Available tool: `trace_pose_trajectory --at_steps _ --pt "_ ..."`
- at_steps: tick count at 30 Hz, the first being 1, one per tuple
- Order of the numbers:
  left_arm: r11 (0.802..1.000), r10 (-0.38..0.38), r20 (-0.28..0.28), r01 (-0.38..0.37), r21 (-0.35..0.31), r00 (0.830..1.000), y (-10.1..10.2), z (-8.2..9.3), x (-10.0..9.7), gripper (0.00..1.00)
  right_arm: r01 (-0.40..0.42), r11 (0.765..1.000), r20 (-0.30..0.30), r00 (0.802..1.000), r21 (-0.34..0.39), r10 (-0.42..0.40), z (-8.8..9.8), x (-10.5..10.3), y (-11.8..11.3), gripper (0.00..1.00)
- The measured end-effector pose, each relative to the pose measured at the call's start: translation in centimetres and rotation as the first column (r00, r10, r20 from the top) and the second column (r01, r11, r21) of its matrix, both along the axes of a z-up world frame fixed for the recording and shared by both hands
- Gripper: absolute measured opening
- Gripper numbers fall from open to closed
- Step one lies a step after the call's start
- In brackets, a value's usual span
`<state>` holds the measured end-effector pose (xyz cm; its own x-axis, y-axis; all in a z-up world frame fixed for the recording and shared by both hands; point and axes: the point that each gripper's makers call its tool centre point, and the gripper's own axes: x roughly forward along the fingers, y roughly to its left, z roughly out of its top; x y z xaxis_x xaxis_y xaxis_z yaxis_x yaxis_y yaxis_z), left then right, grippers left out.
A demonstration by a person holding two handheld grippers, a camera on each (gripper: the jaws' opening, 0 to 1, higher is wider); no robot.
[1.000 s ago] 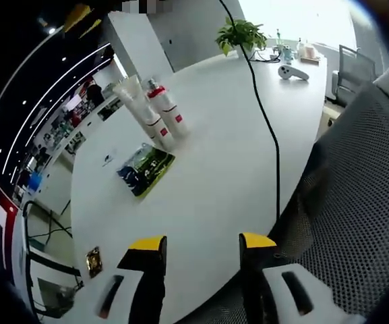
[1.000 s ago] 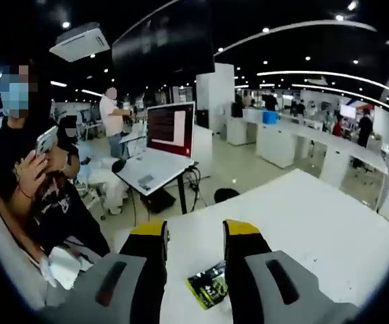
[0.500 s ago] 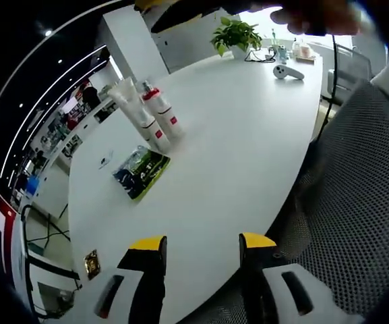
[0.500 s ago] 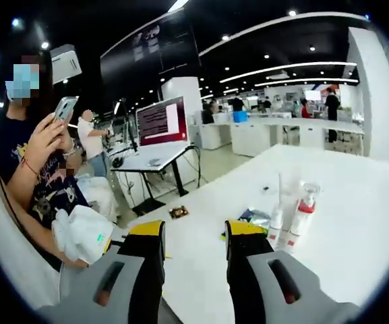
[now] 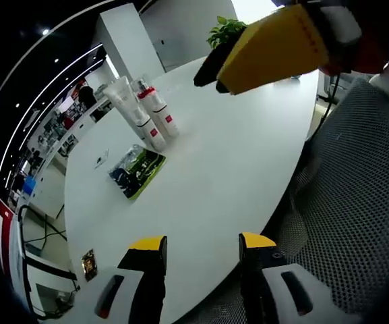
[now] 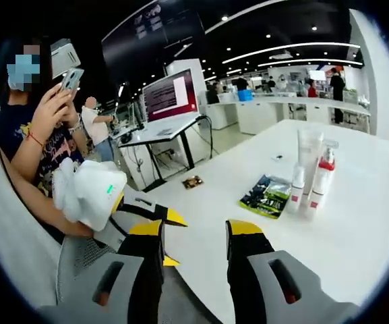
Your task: Arrange the skincare products in the storage area until every visible bottle or jar stands upright without overlapping.
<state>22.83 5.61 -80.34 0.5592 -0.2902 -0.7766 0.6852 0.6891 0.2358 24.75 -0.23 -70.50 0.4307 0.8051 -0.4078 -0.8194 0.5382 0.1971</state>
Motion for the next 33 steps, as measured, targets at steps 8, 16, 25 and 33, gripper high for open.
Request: trace_pose_trajectory --at_steps 8,16,25,33 --pt "0.989 0.127 0.011 -0.126 -0.082 0.992 1.6 0.8 1.2 0.44 -0.004 0.982 0.109 0.994 -0.190 0.025 -3.3 -1.2 -4.9 0.37" --pt "0.779 0.490 -0.148 -0.508 -0.369 0.859 7.2 1.2 6.9 0.54 -0.046 0.951 0.116 0.990 -0.305 0.085 -5.6 -3.4 -5.9 0.35" --pt "0.759 0.629 -0.121 -0.640 -0.119 0.768 18.8 -3.4 11.3 0.64 -0.184 0.927 0.176 0.952 -0.327 0.251 -4.5 -4.7 -1.9 0.34" --pt "0.816 0.571 -0.112 -0.577 -0.028 0.813 22.2 -4.5 14.2 0.61 -0.135 0.944 0.150 0.971 -0.300 0.186 -4.8 -3.5 -2.8 0.31"
